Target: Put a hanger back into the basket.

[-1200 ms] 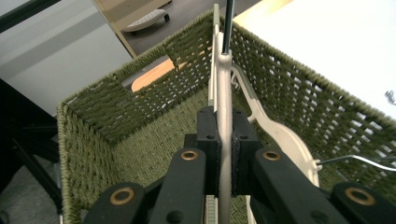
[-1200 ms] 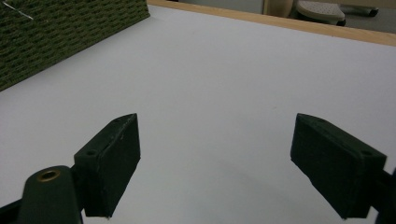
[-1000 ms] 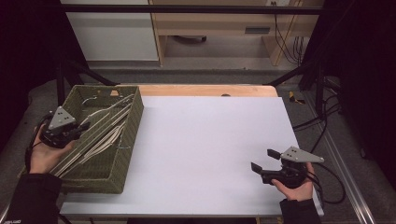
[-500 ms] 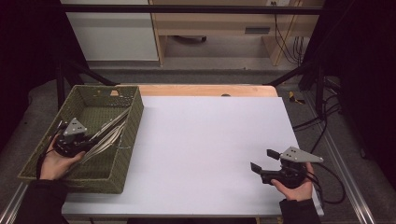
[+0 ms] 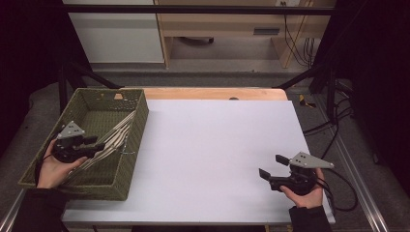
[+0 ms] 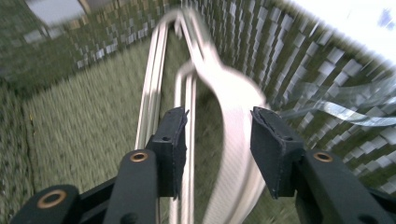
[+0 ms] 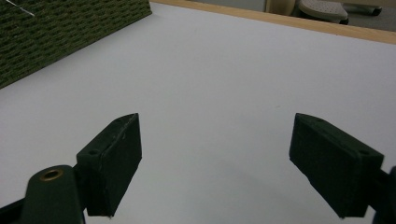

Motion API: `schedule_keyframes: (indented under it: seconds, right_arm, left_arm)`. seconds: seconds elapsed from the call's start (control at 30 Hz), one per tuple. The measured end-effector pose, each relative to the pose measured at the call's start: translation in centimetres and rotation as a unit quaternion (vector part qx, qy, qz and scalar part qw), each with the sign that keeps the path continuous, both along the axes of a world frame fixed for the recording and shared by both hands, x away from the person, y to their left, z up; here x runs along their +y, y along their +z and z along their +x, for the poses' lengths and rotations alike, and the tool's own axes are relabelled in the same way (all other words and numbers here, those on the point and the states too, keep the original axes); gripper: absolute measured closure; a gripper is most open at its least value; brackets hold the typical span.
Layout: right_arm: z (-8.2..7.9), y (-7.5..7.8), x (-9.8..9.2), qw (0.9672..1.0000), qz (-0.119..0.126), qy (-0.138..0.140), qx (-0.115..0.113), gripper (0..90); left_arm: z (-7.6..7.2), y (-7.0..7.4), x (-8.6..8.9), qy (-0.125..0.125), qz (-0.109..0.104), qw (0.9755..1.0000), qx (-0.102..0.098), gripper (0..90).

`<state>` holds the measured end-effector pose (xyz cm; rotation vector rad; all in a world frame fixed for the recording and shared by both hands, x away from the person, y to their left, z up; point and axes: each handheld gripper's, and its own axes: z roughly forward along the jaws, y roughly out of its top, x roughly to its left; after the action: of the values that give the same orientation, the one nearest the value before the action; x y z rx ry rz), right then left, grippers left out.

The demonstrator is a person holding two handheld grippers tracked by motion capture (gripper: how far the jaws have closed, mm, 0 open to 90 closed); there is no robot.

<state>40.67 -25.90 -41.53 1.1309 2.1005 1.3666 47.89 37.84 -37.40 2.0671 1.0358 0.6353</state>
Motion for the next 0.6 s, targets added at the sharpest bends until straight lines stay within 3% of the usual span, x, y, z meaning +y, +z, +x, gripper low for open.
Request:
schedule_keyframes:
  seconds: [0.07,0.13,0.2,0.3,0.47,0.53,0.6]
  right_arm:
    - [0.0,0.0,0.0,1.0000,0.000,0.000,0.000,17.3]
    - [0.0,0.0,0.0,1.0000,0.001,0.000,0.000,17.2]
    - [0.0,0.0,0.0,1.0000,0.002,0.000,0.000,17.2]
    - [0.0,0.0,0.1,1.0000,0.003,0.000,0.001,17.0]
    - [0.0,0.0,-0.1,1.0000,0.001,0.003,-0.003,16.8]
    - [-0.1,0.1,-0.2,1.0000,0.006,0.001,-0.005,16.7]
    - [-0.2,0.2,-0.2,1.0000,0.007,0.000,-0.007,16.6]
  left_arm:
    - [-0.4,0.7,0.0,0.004,-0.022,0.9996,-0.015,50.1]
    - [-0.9,1.6,-0.2,0.004,-0.030,0.9991,-0.031,47.0]
    - [-1.6,2.5,-0.8,0.007,-0.064,0.9963,-0.058,42.7]
    - [-2.7,3.5,-2.1,0.001,-0.091,0.9919,-0.088,35.8]
    - [-4.3,4.4,-5.2,-0.026,-0.100,0.9870,-0.123,23.5]
    - [-4.7,4.6,-6.4,-0.034,-0.106,0.9857,-0.127,15.8]
    - [-5.2,4.5,-7.7,-0.042,-0.120,0.9829,-0.133,13.7]
